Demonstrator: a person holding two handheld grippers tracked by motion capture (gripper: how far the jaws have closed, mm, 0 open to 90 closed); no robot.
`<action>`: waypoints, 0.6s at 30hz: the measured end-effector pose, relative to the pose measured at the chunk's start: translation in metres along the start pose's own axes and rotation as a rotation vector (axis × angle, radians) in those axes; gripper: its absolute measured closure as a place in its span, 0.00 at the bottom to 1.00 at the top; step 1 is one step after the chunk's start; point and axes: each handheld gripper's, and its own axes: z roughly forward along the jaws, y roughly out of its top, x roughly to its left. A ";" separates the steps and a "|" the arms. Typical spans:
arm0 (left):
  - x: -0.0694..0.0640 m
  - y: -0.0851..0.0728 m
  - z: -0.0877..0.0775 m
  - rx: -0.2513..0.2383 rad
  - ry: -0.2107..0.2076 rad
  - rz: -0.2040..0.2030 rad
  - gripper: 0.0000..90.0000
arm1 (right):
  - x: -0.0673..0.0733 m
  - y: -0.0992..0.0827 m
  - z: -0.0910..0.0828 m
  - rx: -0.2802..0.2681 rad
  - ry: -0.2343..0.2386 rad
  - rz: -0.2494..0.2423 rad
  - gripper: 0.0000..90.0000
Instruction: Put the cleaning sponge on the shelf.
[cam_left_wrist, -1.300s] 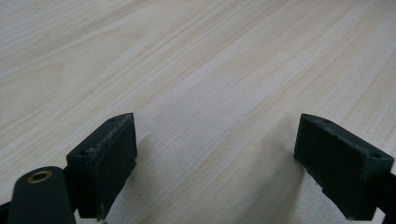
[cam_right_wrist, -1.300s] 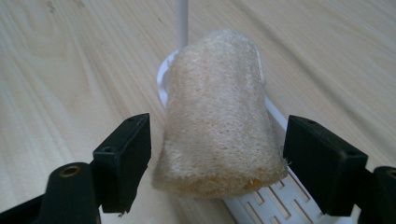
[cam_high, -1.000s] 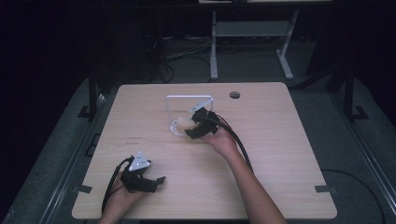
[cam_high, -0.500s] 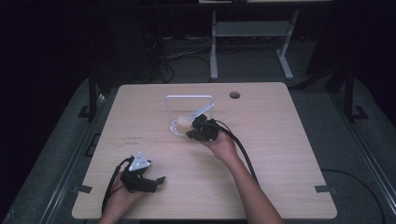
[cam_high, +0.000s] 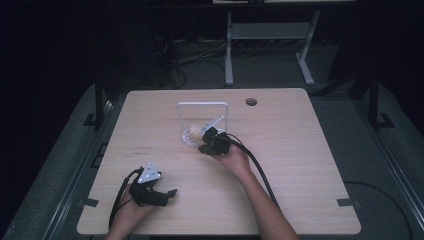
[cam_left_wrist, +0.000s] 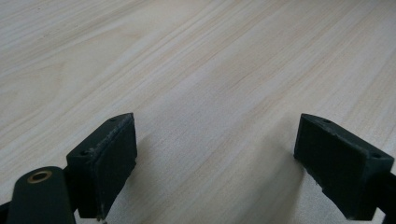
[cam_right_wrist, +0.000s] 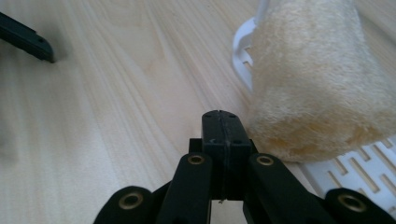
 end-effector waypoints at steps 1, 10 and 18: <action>0.000 0.000 0.000 0.001 0.000 0.000 0.14 | -0.002 0.000 -0.001 -0.002 -0.013 0.006 1.00; 0.000 0.000 0.000 0.002 -0.001 -0.002 0.14 | -0.013 -0.003 -0.006 0.001 -0.068 0.019 1.00; 0.000 0.000 0.000 0.001 -0.001 -0.002 0.14 | -0.022 -0.006 -0.009 0.003 -0.102 0.044 1.00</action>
